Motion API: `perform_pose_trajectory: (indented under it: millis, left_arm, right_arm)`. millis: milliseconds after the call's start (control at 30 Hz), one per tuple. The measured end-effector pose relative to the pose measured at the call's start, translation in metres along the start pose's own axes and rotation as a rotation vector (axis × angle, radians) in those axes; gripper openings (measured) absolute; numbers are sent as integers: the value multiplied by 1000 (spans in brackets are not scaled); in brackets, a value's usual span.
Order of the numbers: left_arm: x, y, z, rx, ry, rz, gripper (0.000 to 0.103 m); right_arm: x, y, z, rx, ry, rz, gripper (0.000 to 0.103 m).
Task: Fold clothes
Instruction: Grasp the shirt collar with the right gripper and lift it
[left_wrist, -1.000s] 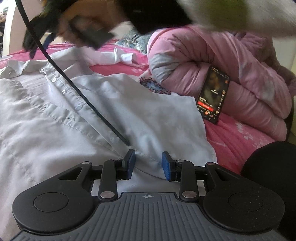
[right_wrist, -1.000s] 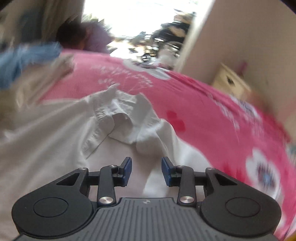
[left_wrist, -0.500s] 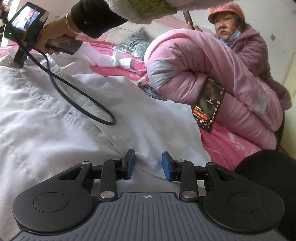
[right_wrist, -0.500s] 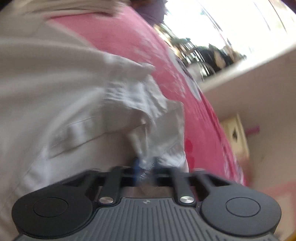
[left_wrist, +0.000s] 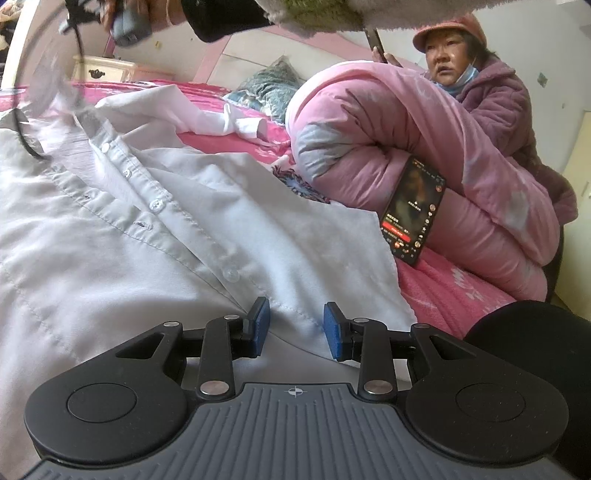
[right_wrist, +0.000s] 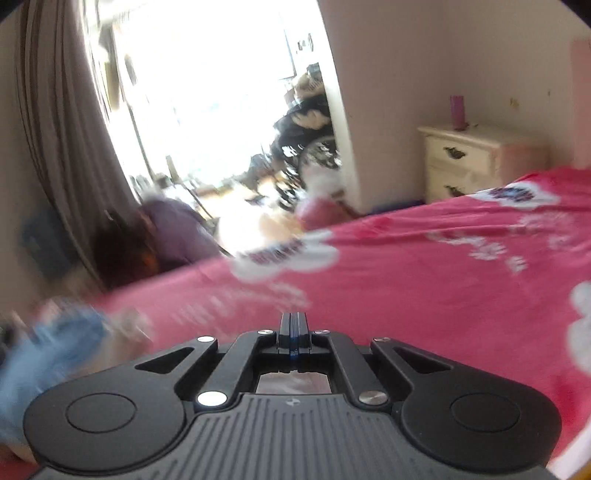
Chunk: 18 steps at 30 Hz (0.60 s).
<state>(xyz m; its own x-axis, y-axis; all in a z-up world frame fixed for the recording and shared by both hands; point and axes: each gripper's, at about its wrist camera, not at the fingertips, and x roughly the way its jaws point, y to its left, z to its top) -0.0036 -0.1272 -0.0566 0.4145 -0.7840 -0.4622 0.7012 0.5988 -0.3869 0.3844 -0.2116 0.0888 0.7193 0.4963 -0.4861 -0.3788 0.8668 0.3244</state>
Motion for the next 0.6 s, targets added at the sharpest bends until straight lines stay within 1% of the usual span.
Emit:
perform_pose_trajectory:
  millis: [67, 100, 133, 167, 233, 267, 333, 367, 400, 467, 533, 600]
  left_arm:
    - [0, -1, -1, 5, -1, 1, 32]
    - [0, -1, -1, 8, -1, 3, 32]
    - [0, -2, -1, 10, -1, 4, 32]
    - [0, -2, -1, 12, 0, 4, 32]
    - [0, -2, -1, 15, 0, 5, 32]
    - [0, -2, -1, 16, 0, 5, 32]
    - [0, -2, -1, 18, -1, 6, 32]
    - [0, -2, -1, 18, -1, 6, 32]
    - [0, -2, -1, 18, -2, 5, 32]
    - [0, -1, -1, 18, -3, 4, 32]
    - [0, -1, -2, 19, -3, 4, 32]
    - [0, -1, -2, 20, -4, 5, 32]
  right_arm:
    - [4, 9, 3, 3, 2, 47, 0]
    - [8, 17, 2, -14, 10, 58, 0]
    - [12, 24, 1, -42, 23, 50, 0]
    - [17, 30, -1, -74, 44, 30, 0]
    - [26, 39, -9, -154, 113, -46, 0]
    - [30, 44, -13, -195, 149, -87, 3]
    - [39, 52, -28, -300, 252, -151, 5]
    - [44, 55, -36, -345, 310, -175, 17]
    - [51, 59, -47, -411, 363, -204, 24]
    - [57, 65, -68, -529, 429, -238, 26]
    - [66, 67, -86, -610, 477, -262, 26]
    - [76, 64, -99, -644, 504, -291, 26]
